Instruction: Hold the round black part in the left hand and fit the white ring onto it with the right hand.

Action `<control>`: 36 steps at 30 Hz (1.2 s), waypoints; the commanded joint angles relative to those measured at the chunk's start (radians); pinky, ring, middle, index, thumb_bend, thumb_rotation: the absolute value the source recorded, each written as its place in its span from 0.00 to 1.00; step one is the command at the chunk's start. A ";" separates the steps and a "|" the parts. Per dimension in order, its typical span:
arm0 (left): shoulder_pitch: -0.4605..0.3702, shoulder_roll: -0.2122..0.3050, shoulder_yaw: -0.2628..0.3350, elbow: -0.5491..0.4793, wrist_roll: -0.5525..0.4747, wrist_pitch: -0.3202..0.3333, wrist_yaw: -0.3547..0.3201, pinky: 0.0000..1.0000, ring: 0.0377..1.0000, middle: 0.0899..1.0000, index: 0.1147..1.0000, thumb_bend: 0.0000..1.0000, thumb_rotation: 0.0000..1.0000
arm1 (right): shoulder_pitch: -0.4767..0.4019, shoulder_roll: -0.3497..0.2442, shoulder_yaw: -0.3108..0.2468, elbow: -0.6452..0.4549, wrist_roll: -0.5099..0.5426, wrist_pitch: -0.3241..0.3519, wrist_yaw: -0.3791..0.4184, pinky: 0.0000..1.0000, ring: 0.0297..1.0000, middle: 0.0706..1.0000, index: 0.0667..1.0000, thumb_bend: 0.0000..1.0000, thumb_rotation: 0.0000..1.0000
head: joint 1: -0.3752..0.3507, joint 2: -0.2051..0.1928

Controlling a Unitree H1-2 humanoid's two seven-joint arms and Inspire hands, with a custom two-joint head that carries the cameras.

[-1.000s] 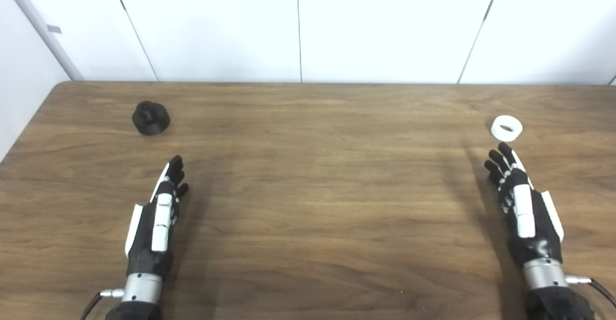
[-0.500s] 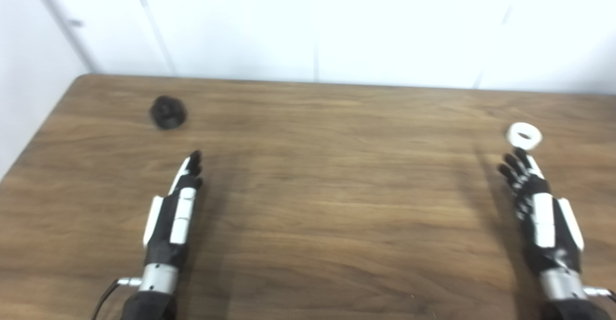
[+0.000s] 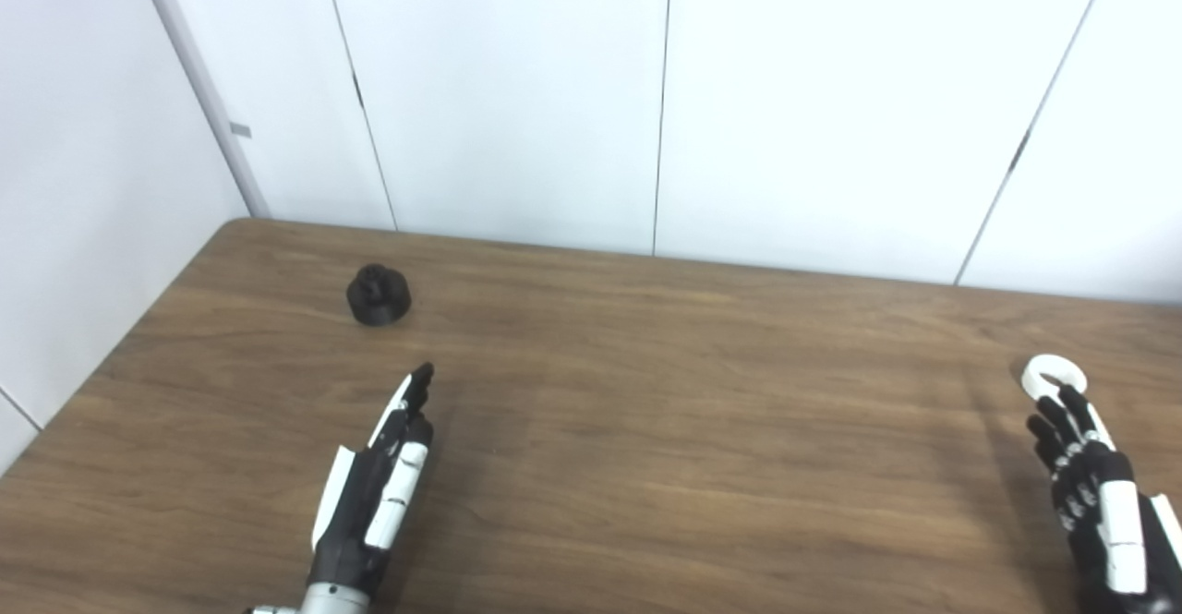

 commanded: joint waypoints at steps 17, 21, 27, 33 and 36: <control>-0.012 -0.006 -0.003 -0.029 0.288 0.117 0.141 0.96 0.93 0.90 0.91 0.78 0.24 | 0.049 0.030 -0.001 0.105 0.018 -0.017 0.009 1.00 0.93 0.94 0.96 0.52 1.00 | -0.030 0.019; -0.057 0.039 0.030 -0.088 0.377 0.208 0.142 0.89 0.89 0.88 0.90 0.83 0.25 | 0.049 0.029 0.002 0.103 0.013 -0.014 0.008 1.00 0.93 0.94 0.96 0.55 1.00 | -0.032 0.020; -0.142 0.120 0.070 -0.157 0.438 0.384 0.094 0.93 0.93 0.91 0.91 0.85 0.28 | 0.049 0.032 0.000 0.106 0.012 -0.017 0.006 1.00 0.92 0.93 0.96 0.56 1.00 | -0.031 0.020; -0.220 0.218 0.095 -0.143 0.443 0.466 0.069 0.96 0.96 0.95 0.92 0.84 0.29 | 0.049 0.032 -0.001 0.108 0.011 -0.018 0.007 1.00 0.92 0.92 0.95 0.56 1.00 | -0.031 0.020; -0.251 0.254 0.095 -0.130 0.468 0.493 0.072 0.95 0.97 0.95 0.92 0.84 0.31 | 0.050 0.033 -0.001 0.108 0.005 -0.018 0.002 0.99 0.91 0.92 0.95 0.56 1.00 | -0.031 0.021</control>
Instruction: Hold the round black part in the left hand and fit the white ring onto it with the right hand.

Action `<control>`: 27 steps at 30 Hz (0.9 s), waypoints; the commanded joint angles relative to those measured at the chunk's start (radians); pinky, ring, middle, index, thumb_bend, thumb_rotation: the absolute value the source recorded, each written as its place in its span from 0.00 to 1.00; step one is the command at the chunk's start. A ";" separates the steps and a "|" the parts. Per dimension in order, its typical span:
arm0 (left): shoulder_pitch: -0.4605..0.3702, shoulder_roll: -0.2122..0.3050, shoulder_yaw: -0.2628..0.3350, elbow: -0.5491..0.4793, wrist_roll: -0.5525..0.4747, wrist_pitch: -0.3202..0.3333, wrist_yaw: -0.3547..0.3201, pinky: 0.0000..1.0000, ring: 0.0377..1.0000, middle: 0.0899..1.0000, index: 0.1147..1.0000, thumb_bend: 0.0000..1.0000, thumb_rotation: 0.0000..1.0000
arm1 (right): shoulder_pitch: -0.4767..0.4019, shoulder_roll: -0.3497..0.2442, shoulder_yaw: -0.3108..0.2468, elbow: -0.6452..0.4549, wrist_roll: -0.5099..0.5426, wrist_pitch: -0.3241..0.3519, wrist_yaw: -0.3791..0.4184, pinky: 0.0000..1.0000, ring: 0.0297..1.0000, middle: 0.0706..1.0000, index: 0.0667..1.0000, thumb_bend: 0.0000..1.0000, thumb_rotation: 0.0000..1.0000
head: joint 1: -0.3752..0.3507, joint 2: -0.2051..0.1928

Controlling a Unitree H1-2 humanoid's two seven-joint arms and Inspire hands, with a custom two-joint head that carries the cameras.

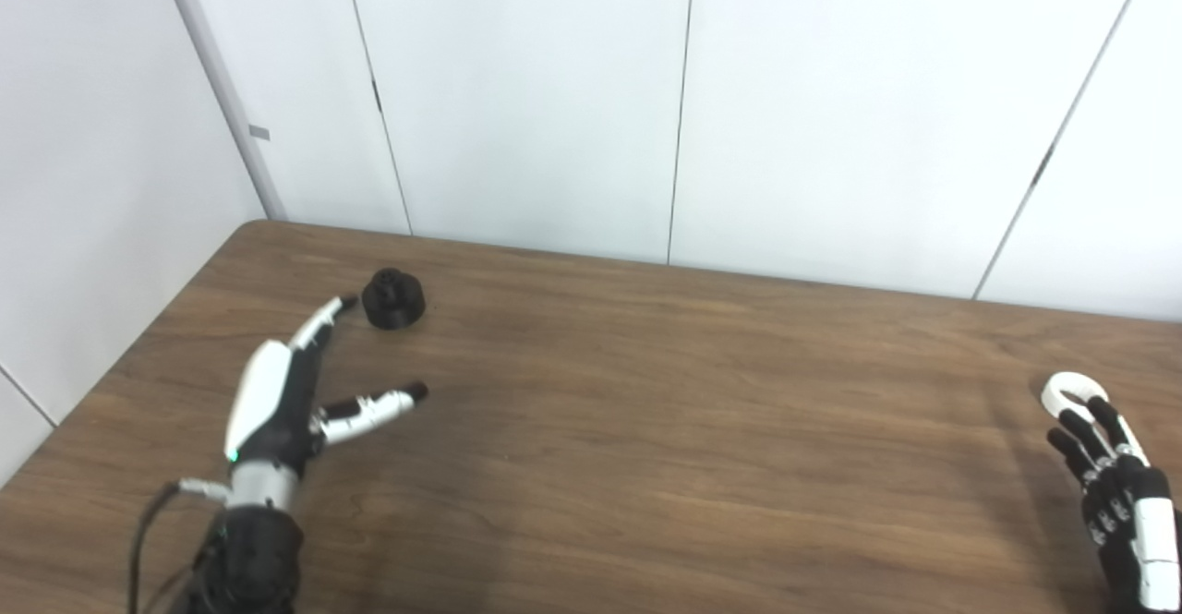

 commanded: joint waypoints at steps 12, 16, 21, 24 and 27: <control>-0.180 0.126 -0.016 0.142 0.081 0.053 0.022 0.97 0.99 0.93 0.86 0.87 0.31 | 0.063 0.036 0.013 0.090 -0.013 -0.010 -0.009 0.99 0.91 0.91 0.94 0.60 1.00 | -0.001 0.006; -0.232 0.150 -0.046 0.230 0.106 0.050 0.037 1.00 0.98 0.92 0.83 0.89 0.32 | 0.062 0.038 0.013 0.093 -0.014 -0.017 -0.010 0.98 0.90 0.91 0.94 0.60 0.99 | -0.003 0.006; -0.297 0.166 -0.086 0.344 0.134 0.060 0.047 1.00 0.97 0.92 0.81 0.90 0.33 | 0.064 0.042 0.014 0.085 -0.018 -0.012 -0.014 0.97 0.90 0.91 0.94 0.60 0.99 | -0.008 0.007; -0.328 0.174 -0.104 0.396 0.139 0.066 0.049 1.00 0.98 0.92 0.80 0.91 0.33 | 0.065 0.044 0.014 0.083 -0.016 -0.012 -0.014 0.98 0.90 0.91 0.94 0.59 0.99 | -0.011 0.006; -0.365 0.185 -0.128 0.451 0.146 0.076 0.042 1.00 0.98 0.92 0.79 0.93 0.33 | 0.066 0.045 0.016 0.080 -0.023 -0.012 -0.017 0.97 0.90 0.91 0.93 0.58 0.99 | -0.014 0.007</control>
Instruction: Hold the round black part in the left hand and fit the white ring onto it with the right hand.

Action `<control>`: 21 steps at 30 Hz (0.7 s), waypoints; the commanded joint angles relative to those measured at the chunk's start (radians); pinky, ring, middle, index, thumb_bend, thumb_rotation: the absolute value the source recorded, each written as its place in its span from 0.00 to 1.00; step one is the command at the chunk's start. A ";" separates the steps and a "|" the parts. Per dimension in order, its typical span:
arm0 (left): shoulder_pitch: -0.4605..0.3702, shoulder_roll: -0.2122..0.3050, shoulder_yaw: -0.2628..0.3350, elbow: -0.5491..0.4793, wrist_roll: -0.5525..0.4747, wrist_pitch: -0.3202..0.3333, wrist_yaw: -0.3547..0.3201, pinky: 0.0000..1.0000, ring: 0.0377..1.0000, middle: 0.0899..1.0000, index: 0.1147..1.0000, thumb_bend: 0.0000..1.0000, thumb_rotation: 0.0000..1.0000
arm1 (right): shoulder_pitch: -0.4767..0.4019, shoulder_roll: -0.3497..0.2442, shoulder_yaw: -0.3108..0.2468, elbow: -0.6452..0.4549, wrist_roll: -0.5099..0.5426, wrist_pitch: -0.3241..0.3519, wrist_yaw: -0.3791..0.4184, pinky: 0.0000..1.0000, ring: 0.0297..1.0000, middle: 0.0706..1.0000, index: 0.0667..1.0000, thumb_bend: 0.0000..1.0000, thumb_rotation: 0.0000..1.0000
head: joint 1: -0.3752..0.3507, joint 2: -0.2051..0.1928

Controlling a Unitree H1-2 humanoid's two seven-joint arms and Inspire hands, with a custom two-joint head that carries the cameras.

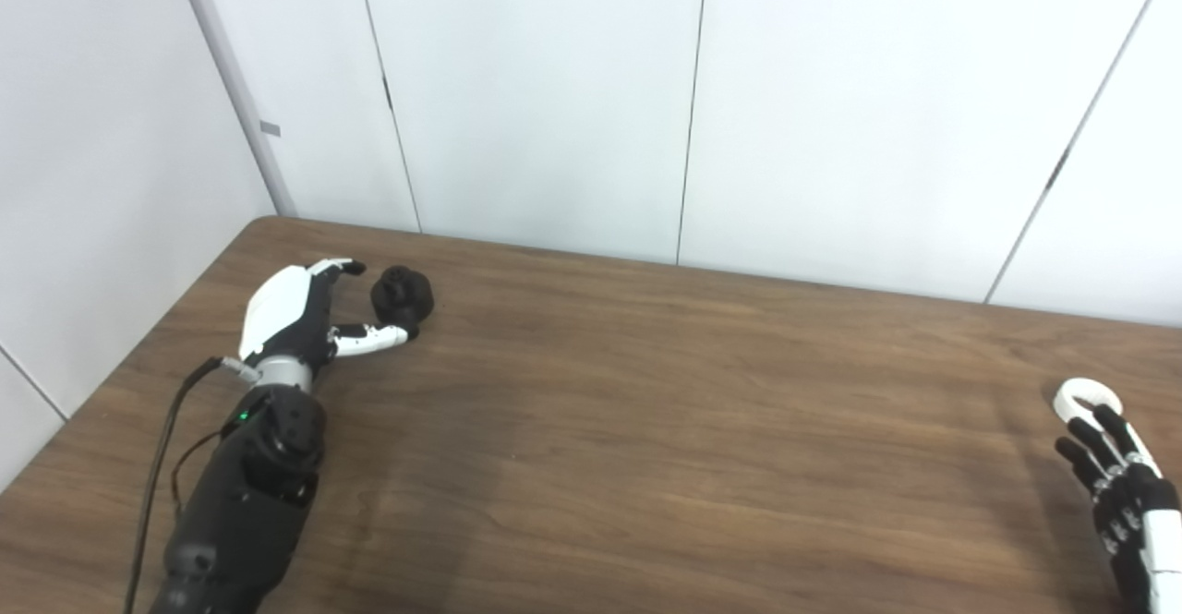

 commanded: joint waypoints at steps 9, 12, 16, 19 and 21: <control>-0.177 0.065 -0.071 0.177 0.034 0.035 0.023 1.00 1.00 0.93 0.79 0.98 0.33 | 0.067 0.043 0.018 0.078 0.002 -0.014 -0.003 1.00 0.90 0.91 0.94 0.60 0.99 | -0.009 0.000; -0.202 0.069 -0.088 0.225 0.038 0.042 0.032 1.00 1.00 0.94 0.80 0.97 0.34 | 0.070 0.044 0.020 0.072 -0.002 -0.007 -0.005 1.00 0.91 0.91 0.94 0.60 1.00 | -0.011 0.000; -0.226 0.072 -0.102 0.268 0.038 0.054 0.042 1.00 1.00 0.94 0.80 0.98 0.35 | 0.072 0.046 0.021 0.070 -0.012 -0.006 -0.011 1.00 0.91 0.92 0.94 0.60 1.00 | -0.014 0.001; -0.240 0.077 -0.113 0.297 0.031 0.047 0.044 1.00 1.00 0.95 0.80 0.98 0.35 | 0.071 0.046 0.021 0.071 -0.020 -0.011 -0.012 1.00 0.90 0.91 0.94 0.61 1.00 | -0.016 0.000; -0.249 0.080 -0.120 0.318 0.026 0.043 0.042 1.00 1.00 0.95 0.81 0.99 0.35 | 0.070 0.047 0.020 0.075 -0.019 -0.018 -0.011 1.00 0.90 0.91 0.94 0.62 1.00 | -0.017 -0.001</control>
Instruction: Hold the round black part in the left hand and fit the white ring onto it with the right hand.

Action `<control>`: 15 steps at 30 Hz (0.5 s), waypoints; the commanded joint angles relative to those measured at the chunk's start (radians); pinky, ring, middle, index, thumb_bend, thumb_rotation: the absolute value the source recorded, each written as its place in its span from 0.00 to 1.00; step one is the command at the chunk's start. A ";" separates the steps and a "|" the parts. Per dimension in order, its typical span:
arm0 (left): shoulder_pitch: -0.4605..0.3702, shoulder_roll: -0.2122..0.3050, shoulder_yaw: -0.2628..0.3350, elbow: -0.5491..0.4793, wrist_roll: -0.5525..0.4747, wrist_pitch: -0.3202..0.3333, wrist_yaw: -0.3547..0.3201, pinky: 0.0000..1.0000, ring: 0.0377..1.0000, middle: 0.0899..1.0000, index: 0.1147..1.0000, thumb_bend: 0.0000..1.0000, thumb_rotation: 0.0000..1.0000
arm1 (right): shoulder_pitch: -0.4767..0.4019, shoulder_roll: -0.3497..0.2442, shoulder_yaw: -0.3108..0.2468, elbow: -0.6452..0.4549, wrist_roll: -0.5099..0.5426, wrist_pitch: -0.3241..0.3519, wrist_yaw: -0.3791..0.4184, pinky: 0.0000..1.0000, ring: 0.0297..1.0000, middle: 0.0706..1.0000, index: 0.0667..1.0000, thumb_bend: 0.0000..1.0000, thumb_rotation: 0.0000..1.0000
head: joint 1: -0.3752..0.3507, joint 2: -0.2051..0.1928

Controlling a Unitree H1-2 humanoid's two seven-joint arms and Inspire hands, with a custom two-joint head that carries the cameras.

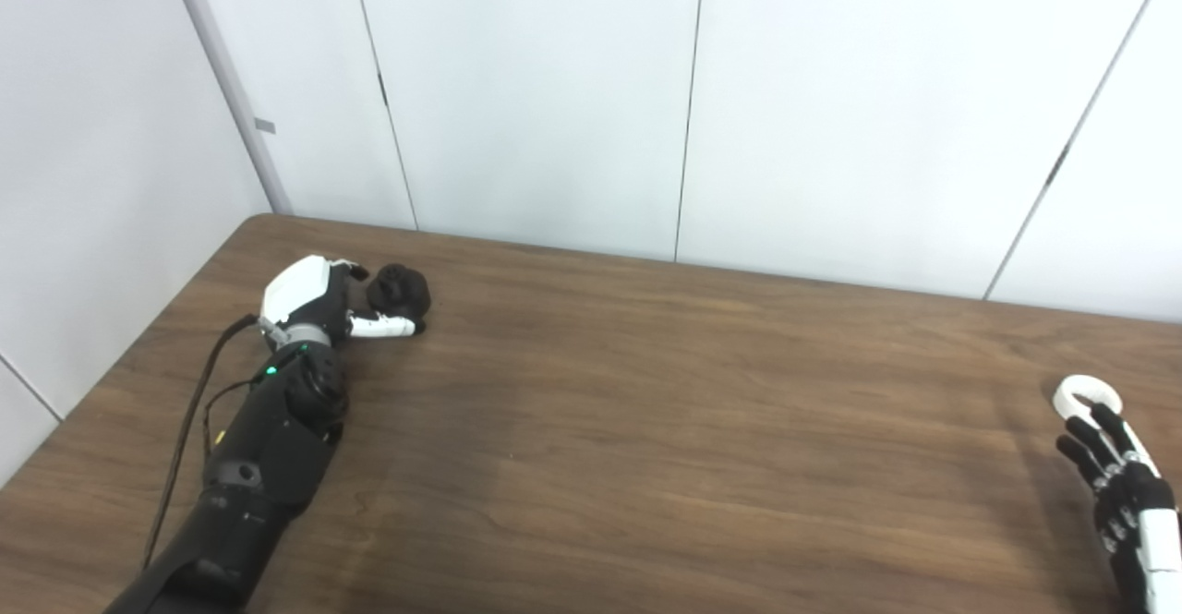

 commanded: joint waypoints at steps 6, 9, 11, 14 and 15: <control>-0.081 0.047 -0.017 0.026 0.011 0.005 0.021 1.00 1.00 0.94 0.81 0.98 0.35 | 0.067 0.048 0.018 0.082 0.000 -0.020 -0.012 0.99 0.89 0.90 0.94 0.63 1.00 | -0.002 0.001; -0.090 0.048 -0.024 0.046 0.009 -0.007 0.029 1.00 1.00 0.93 0.80 0.97 0.35 | 0.068 0.049 0.018 0.078 -0.007 -0.016 -0.017 0.99 0.89 0.90 0.93 0.63 1.00 | -0.004 0.002; -0.095 0.046 -0.025 0.049 0.003 -0.007 0.027 1.00 1.00 0.93 0.80 0.96 0.35 | 0.069 0.051 0.018 0.078 -0.008 -0.017 -0.019 0.99 0.89 0.90 0.93 0.62 1.00 | -0.004 0.001; -0.101 0.040 -0.020 0.055 -0.008 -0.009 0.029 1.00 1.00 0.92 0.79 0.95 0.33 | 0.068 0.052 0.017 0.079 -0.006 -0.018 -0.018 0.98 0.88 0.90 0.94 0.62 1.00 | -0.005 0.002; -0.104 0.039 -0.021 0.058 -0.009 -0.010 0.031 1.00 0.99 0.92 0.78 0.95 0.33 | 0.067 0.052 0.017 0.080 -0.007 -0.019 -0.019 0.98 0.88 0.90 0.94 0.62 1.00 | -0.005 0.002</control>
